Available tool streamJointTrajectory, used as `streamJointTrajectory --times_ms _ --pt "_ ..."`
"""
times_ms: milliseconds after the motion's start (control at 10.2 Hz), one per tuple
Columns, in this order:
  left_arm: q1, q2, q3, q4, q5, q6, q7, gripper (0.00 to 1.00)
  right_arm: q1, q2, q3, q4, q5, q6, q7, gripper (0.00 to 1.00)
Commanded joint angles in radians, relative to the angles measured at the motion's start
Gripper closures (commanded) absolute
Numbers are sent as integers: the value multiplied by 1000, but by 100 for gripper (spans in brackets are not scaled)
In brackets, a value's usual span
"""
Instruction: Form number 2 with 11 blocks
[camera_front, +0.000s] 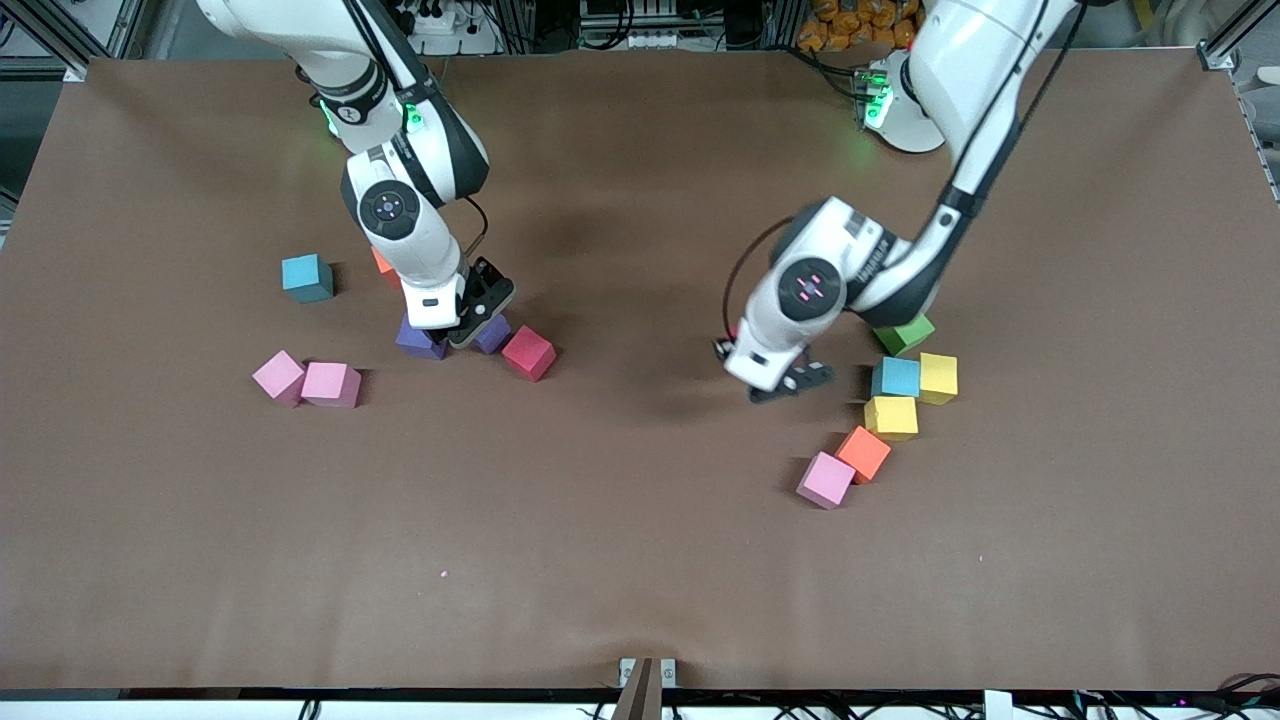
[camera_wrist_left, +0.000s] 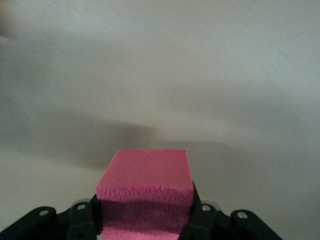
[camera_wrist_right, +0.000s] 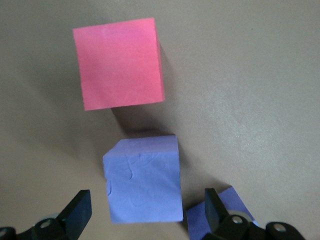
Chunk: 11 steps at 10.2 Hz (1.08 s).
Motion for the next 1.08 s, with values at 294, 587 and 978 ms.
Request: streamJointTrajectory --times_ms 294,587,978 --pt "-148 -1 -13 -22 7 -8 -38 80 14 67 -7 -2 18 87 -15 0" --pt "-211 19 -12 -20 9 -4 -78 80 16 89 -8 -2 18 113 -15 0" --pt "-274 47 -12 -16 21 16 -132 80 13 76 -8 -2 16 101 -15 65"
